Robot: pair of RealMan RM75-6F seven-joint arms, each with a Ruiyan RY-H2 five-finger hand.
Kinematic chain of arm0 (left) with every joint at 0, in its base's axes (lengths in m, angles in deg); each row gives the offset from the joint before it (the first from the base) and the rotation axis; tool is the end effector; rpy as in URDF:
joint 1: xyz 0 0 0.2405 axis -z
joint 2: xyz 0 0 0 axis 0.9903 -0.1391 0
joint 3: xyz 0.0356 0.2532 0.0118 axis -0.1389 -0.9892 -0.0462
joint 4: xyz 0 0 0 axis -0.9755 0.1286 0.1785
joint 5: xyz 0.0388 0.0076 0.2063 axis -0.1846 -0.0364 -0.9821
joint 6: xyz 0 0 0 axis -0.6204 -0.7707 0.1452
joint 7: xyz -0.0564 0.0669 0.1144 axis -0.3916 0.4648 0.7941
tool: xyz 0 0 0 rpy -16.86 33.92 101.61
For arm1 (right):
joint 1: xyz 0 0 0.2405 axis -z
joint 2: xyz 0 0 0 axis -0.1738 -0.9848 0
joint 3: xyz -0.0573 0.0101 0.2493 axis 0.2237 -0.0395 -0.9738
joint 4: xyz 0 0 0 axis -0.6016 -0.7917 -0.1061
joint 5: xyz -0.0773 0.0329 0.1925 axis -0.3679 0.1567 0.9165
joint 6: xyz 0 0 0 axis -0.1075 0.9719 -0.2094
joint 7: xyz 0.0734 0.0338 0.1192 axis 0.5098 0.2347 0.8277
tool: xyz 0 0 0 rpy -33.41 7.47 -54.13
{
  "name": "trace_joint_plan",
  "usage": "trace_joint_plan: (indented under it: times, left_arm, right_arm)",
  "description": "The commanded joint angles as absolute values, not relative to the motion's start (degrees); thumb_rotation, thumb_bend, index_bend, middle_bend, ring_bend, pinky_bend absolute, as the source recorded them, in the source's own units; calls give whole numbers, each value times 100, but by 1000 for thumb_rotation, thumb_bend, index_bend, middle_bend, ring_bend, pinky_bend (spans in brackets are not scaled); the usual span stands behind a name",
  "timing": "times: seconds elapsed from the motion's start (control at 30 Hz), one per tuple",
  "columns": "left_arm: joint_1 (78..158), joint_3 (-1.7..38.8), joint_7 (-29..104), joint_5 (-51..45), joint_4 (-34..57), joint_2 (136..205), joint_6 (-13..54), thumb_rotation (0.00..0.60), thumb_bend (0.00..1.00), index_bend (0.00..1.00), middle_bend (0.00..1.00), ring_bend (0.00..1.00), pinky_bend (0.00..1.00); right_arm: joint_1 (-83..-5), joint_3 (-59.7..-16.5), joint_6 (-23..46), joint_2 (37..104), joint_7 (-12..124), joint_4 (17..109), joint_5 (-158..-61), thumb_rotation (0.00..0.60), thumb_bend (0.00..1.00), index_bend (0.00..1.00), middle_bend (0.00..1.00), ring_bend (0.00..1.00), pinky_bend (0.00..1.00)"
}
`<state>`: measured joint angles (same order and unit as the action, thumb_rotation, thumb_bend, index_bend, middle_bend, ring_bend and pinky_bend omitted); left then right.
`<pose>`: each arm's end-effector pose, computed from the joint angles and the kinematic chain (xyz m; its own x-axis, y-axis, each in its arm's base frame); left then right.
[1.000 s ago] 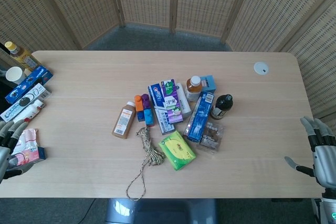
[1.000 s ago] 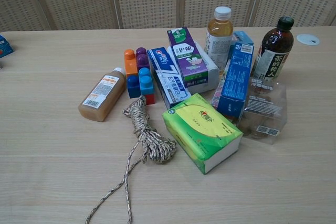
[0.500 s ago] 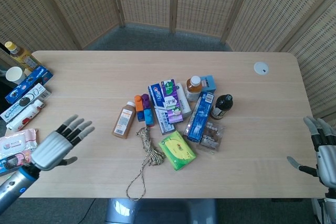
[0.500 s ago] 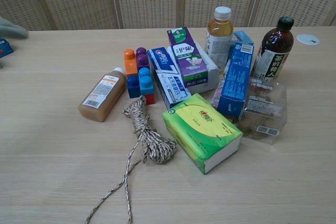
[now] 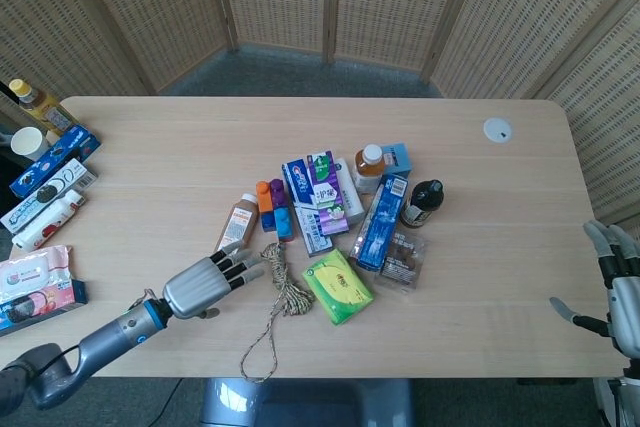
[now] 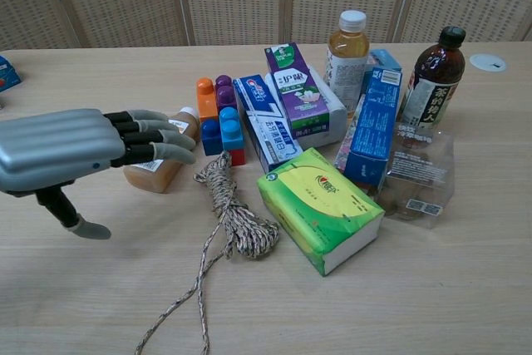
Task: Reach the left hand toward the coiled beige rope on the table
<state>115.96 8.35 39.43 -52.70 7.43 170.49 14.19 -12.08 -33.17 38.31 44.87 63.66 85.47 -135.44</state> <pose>-0.2028 0.2620 -0.0164 0.7030 0.1427 0.6967 0.5011 -0.7945 -0.3430 -0.2960 -0.1734 0.2021 0.2757 0.1186 0.9539 -0.9589 -0.0360 0.2816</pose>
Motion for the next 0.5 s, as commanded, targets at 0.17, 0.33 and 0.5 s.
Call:
trace_joint_plan:
  times: [0.17,0.33,0.5]
  left_arm:
    - [11976,990,4410,-4752,920,17627,783,600,44,131,0,0,0]
    - [12209,1160,4771,-4434,1014,17940,485,600,46,139,0,0,0]
    - [12431,1233,5063,-4184,1218,18250,183,600,46,152,0,0,0]
  right_arm:
    - [-1187,-3327,3879,4466,6418,8558,-13555,600,0,0,0,0,0]
    - [-1179,-3328,3895,4455,6442,8560,-13566,600,0,0,0,0,0]
    - [-1171,-3333,3904,4440,6499,8558,-13561,600,0,0,0,0,0]
